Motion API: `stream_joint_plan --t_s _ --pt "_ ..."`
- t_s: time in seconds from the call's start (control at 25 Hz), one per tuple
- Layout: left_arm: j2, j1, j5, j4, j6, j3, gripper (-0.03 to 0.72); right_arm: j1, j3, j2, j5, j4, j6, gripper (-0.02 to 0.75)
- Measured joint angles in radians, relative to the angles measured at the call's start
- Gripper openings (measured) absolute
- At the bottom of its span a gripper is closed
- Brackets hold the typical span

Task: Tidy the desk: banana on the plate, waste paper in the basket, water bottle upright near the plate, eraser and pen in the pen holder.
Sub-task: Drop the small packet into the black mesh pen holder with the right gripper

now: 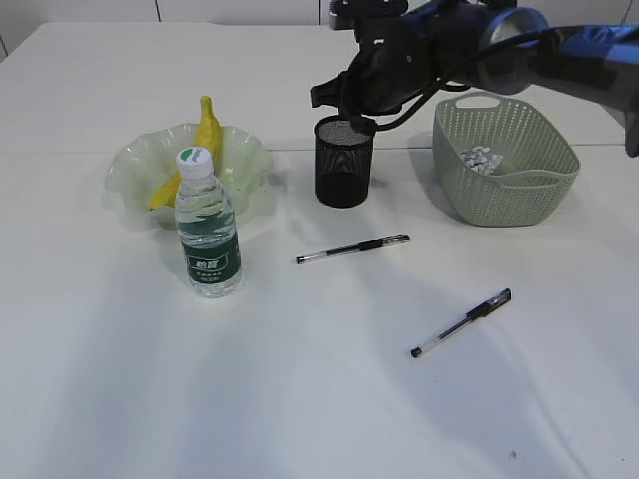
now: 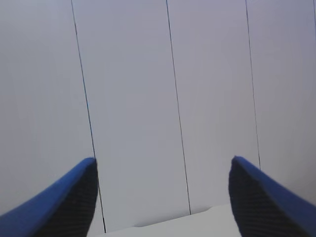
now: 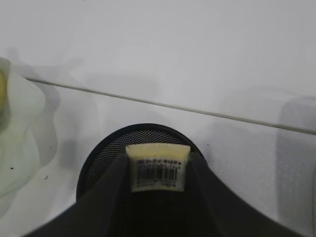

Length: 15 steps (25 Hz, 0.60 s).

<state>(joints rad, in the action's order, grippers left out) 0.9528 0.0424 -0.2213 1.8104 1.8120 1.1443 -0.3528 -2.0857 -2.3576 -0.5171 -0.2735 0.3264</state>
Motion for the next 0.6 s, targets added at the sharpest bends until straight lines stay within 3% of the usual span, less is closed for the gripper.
stream_joint_plan --t_s 0.6 --pt "0.010 0.000 -0.002 0.000 0.000 0.000 0.589 0.000 -0.010 -0.024 0.007 0.042 0.000 0.240"
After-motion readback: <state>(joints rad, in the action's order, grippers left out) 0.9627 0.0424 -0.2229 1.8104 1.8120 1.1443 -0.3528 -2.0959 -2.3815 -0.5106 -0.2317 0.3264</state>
